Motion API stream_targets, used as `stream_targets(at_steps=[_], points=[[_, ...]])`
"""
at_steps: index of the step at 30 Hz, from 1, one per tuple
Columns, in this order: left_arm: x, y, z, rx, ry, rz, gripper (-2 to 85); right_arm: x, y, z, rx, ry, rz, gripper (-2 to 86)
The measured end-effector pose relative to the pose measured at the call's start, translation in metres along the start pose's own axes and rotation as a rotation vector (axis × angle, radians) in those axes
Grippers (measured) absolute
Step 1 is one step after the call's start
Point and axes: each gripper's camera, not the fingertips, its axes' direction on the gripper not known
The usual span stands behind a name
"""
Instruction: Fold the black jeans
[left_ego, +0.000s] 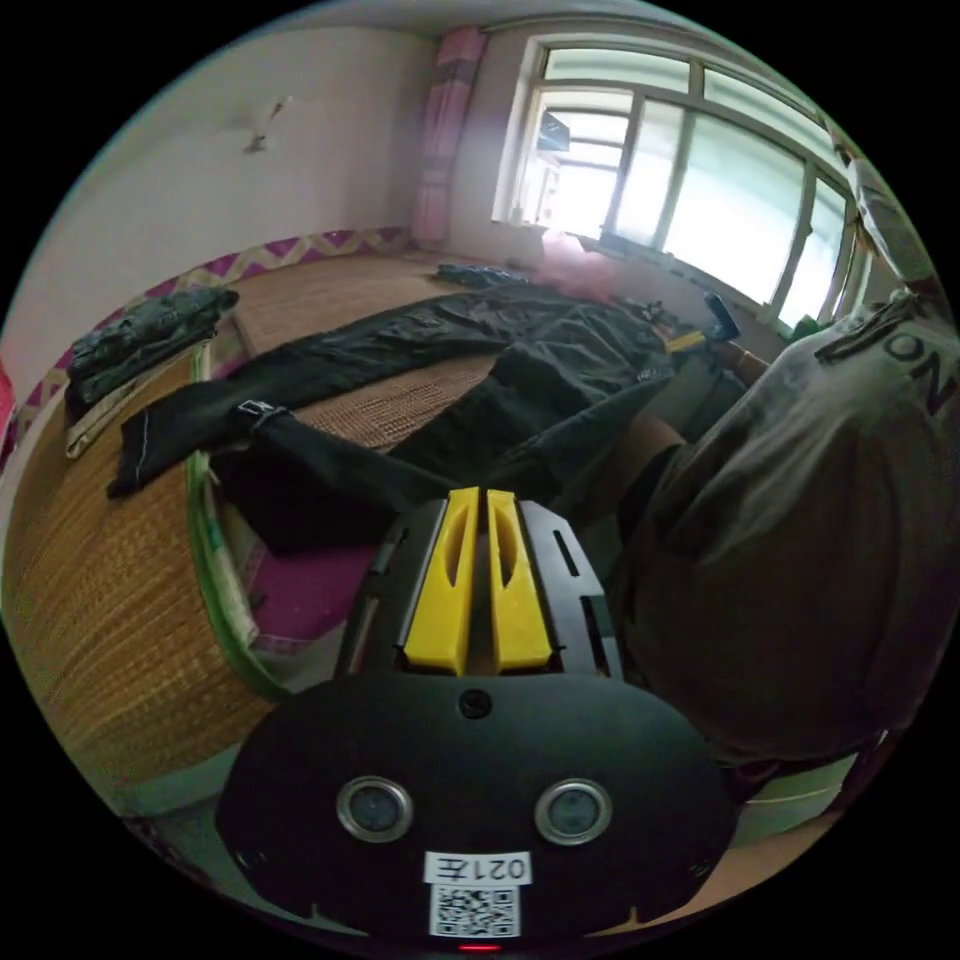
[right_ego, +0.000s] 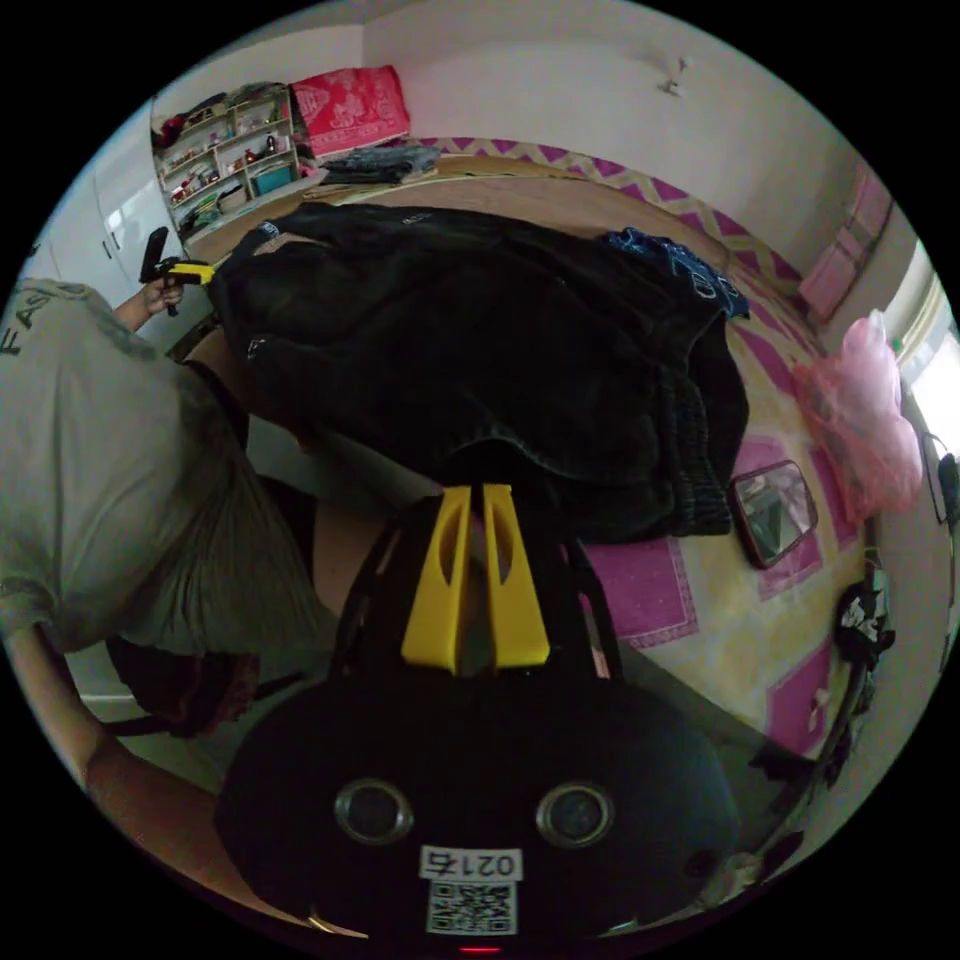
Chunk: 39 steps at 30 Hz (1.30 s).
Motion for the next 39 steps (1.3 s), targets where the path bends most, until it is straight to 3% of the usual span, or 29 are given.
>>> stream_targets(at_steps=[4, 5, 8, 10, 13, 16, 18, 23, 25, 27, 32, 33, 34, 39], points=[[-0.001, 0.022, -0.064, 0.102, -0.116, -0.096, 1.1, -0.004, 0.01, -0.016, -0.116, -0.014, -0.042, 8.2], [-0.003, 0.023, -0.079, 0.109, -0.181, -0.145, 6.5, -0.001, 0.015, -0.028, -0.102, -0.021, -0.033, 9.3], [-0.014, 0.015, -0.093, 0.089, -0.278, -0.318, 14.7, 0.011, 0.027, -0.064, 0.081, -0.013, 0.041, 9.6], [-0.021, 0.014, -0.098, 0.134, -0.288, -0.407, 15.4, 0.016, 0.03, -0.077, 0.195, -0.023, 0.067, 8.9], [-0.038, 0.018, -0.102, 0.141, -0.224, -0.552, 13.0, 0.015, 0.023, -0.077, 0.286, -0.041, 0.052, 8.4], [-0.053, 0.029, -0.109, 0.052, -0.265, -0.701, 2.1, 0.01, 0.012, -0.059, 0.28, -0.077, 0.008, 8.1], [-0.052, 0.041, -0.136, 0.205, -0.217, -0.703, -0.1, 0.007, 0.007, -0.047, 0.268, -0.12, -0.02, 8.0], [-0.021, 0.073, -0.274, 0.782, -0.145, -0.448, -0.9, 0.001, 0.004, -0.031, 0.284, -0.183, -0.048, 7.0], [-0.017, 0.097, -0.305, 0.896, -0.15, -0.395, -0.9, -0.001, 0.005, -0.031, 0.312, -0.208, -0.056, 6.7], [-0.026, 0.123, -0.318, 0.88, -0.186, -0.463, -0.9, -0.002, 0.005, -0.03, 0.337, -0.226, -0.059, 6.5], [-0.098, 0.224, -0.29, 0.533, -0.064, -0.943, -0.9, -0.001, 0.001, -0.012, 0.322, -0.25, -0.069, 6.3], [-0.102, 0.232, -0.288, 0.517, -0.035, -0.935, -0.9, 0.0, 0.0, -0.009, 0.317, -0.254, -0.068, 6.3], [-0.103, 0.246, -0.296, 0.623, 0.008, -0.915, -0.9, 0.001, -0.001, -0.005, 0.307, -0.266, -0.07, 6.2], [-0.105, 0.255, -0.332, 0.578, -0.046, -0.901, -1.0, -0.002, -0.007, 0.006, 0.276, -0.29, -0.089, 6.1]])
